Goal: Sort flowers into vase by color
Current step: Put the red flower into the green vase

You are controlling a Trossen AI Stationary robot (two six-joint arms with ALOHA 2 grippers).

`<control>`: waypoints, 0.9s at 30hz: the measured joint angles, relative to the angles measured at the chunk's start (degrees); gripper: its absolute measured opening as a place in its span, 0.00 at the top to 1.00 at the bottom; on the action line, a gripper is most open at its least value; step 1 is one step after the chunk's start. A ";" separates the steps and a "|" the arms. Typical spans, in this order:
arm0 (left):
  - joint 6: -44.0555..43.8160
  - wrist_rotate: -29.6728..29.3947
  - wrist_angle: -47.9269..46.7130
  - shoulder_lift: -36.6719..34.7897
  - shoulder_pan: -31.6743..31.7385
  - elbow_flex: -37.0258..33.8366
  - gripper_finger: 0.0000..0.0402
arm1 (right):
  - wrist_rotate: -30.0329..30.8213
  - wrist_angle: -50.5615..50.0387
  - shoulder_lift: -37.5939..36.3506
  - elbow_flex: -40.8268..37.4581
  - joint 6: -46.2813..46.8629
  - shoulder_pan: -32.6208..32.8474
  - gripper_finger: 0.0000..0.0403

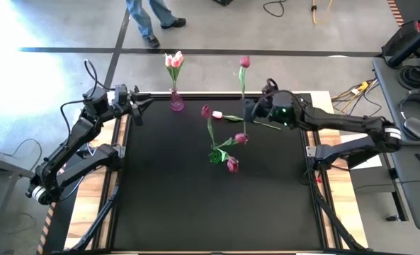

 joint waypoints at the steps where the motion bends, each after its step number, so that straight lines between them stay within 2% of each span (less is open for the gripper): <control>1: -0.15 0.00 0.02 0.04 0.00 0.00 0.67 | 0.08 2.83 -0.74 -1.80 0.04 0.41 0.97; 7: -0.63 0.00 0.04 0.14 -0.07 0.00 0.67 | 0.37 27.61 -1.62 -9.42 -10.27 3.22 0.97; 11: -1.47 0.04 0.71 0.17 -0.04 0.00 0.67 | -0.85 42.43 1.88 -11.24 -21.94 7.09 0.97; 14: -2.00 0.07 1.00 0.17 -0.04 0.00 0.67 | -1.28 49.60 6.14 -11.34 -27.49 9.67 0.97; 22: -2.07 0.13 1.11 0.19 -0.04 0.00 0.67 | -1.50 67.05 18.95 -11.38 -28.04 11.36 0.98; 27: -2.07 0.15 1.44 0.19 -0.04 0.00 0.67 | -1.74 68.63 22.28 -11.38 -28.17 11.44 0.98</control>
